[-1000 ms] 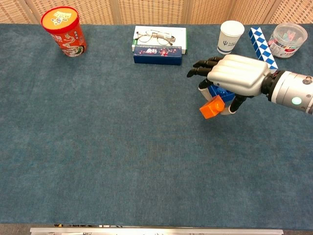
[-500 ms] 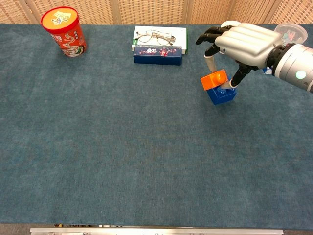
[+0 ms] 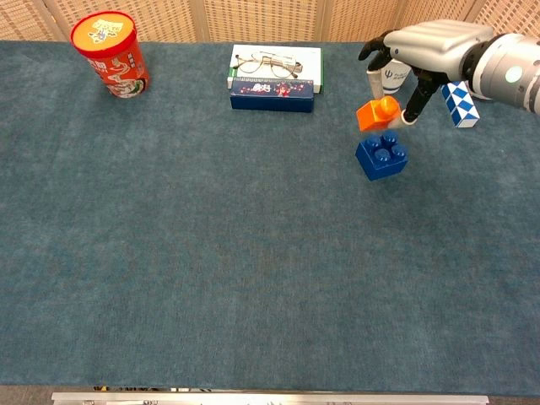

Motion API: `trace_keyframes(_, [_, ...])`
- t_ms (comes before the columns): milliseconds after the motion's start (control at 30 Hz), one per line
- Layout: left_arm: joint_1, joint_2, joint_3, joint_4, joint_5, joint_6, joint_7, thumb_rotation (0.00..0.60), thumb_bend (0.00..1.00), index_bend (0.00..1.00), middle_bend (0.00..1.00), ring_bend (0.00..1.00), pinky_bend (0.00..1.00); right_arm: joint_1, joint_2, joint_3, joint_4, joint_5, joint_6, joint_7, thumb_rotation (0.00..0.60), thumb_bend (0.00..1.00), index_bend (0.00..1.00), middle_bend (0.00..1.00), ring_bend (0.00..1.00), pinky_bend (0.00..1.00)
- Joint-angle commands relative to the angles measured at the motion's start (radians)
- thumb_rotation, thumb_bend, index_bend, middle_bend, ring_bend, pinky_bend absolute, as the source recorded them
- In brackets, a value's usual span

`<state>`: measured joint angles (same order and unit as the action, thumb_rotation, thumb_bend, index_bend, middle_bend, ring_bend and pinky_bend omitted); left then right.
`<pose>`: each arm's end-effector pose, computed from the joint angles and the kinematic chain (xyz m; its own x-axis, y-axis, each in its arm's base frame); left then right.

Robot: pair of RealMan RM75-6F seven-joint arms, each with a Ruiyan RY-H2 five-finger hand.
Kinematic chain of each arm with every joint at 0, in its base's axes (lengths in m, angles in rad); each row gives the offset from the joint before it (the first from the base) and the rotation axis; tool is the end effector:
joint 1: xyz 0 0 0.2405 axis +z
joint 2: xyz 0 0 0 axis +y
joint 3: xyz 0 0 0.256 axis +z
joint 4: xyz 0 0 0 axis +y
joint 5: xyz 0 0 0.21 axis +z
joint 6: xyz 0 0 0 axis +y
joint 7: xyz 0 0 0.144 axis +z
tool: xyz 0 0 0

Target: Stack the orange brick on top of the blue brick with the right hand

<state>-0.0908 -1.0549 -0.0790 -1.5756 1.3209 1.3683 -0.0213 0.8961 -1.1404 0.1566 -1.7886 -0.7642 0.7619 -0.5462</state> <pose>-0.3487 0.1875 0.1855 0.4319 0.0728 0.8990 0.8829 0.1692 -0.4379 -0.1344 -0.3573 0.0687 0.6069 -0.3716 0.7025 -0.7897 -0.3820 0.4801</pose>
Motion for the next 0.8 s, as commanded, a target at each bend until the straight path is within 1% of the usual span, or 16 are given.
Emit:
trace_keyframes(33, [0.0,-0.001,-0.001,0.0,-0.001,0.001,0.003,0.6,0.0,0.46,0.47,0.38,0.52,0.033,0.011,-0.009,0.037,0.031,-0.038,0.002,0.6,0.19,0.6,0.14,0.02,0.14])
trace_keyframes(233, [-0.001,-0.006,-0.001,0.005,-0.012,-0.004,0.017,0.6,0.0,0.46,0.47,0.38,0.52,0.075,0.015,-0.034,0.105,0.045,-0.111,0.03,0.6,0.19,0.6,0.14,0.02,0.14])
trace_keyframes(400, [-0.005,-0.012,-0.003,0.012,-0.026,-0.016,0.023,0.6,0.0,0.46,0.46,0.38,0.52,0.091,0.015,-0.047,0.154,0.038,-0.171,0.086,0.6,0.19,0.6,0.14,0.02,0.14])
trace_keyframes(800, [-0.012,-0.022,-0.004,0.027,-0.041,-0.037,0.025,0.6,0.0,0.46,0.47,0.38,0.52,0.096,-0.009,-0.054,0.253,-0.053,-0.264,0.232,0.6,0.2,0.6,0.14,0.02,0.14])
